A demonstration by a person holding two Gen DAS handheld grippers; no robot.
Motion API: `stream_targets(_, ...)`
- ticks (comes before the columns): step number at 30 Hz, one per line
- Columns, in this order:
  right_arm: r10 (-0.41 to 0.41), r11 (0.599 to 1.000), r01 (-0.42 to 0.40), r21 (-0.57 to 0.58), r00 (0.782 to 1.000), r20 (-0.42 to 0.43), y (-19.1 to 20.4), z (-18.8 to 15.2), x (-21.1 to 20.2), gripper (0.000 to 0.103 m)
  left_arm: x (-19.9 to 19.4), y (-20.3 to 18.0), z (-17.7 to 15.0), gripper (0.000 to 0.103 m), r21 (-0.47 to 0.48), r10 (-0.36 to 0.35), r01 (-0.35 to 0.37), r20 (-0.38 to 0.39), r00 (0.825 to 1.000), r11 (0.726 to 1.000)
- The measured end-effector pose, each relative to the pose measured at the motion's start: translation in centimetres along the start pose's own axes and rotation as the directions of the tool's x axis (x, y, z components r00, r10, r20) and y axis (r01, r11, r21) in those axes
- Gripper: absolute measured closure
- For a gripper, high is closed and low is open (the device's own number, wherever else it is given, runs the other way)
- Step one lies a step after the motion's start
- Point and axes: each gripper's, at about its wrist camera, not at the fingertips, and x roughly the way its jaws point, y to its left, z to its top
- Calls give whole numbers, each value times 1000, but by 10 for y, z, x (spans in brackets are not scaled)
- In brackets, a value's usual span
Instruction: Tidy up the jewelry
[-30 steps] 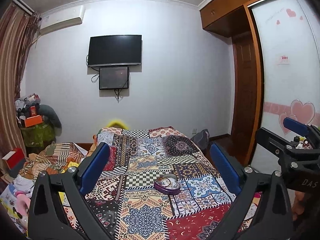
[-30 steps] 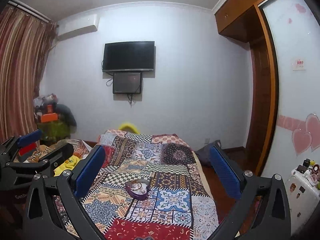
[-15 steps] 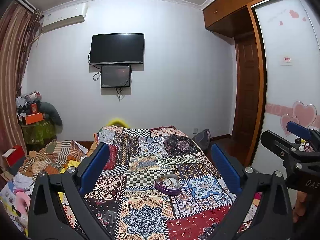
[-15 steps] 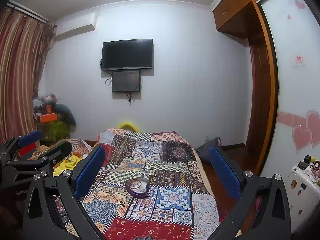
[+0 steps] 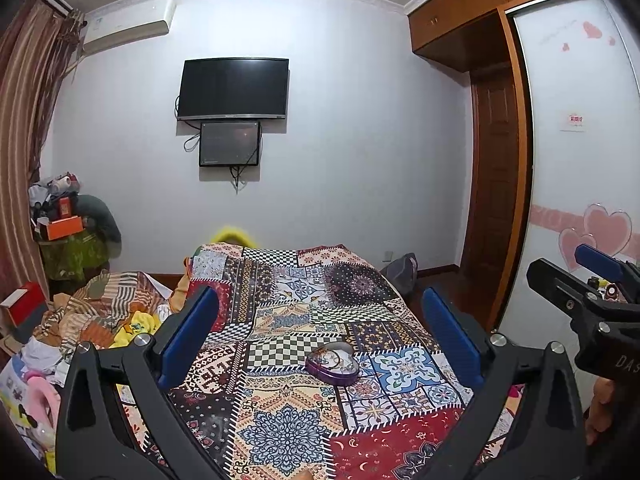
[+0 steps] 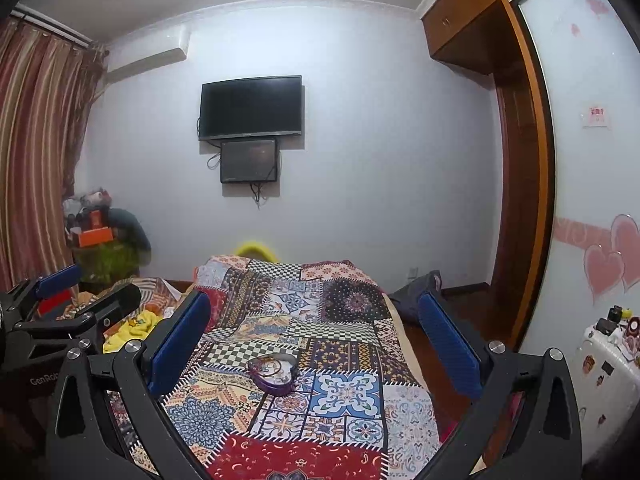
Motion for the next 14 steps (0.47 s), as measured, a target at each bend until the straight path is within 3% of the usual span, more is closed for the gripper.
stream_targets(14, -3, 1000, 3, 17, 1000, -17, -4, -1, 7, 0, 9, 2, -3, 1, 1, -10, 10, -19, 1000, 1000)
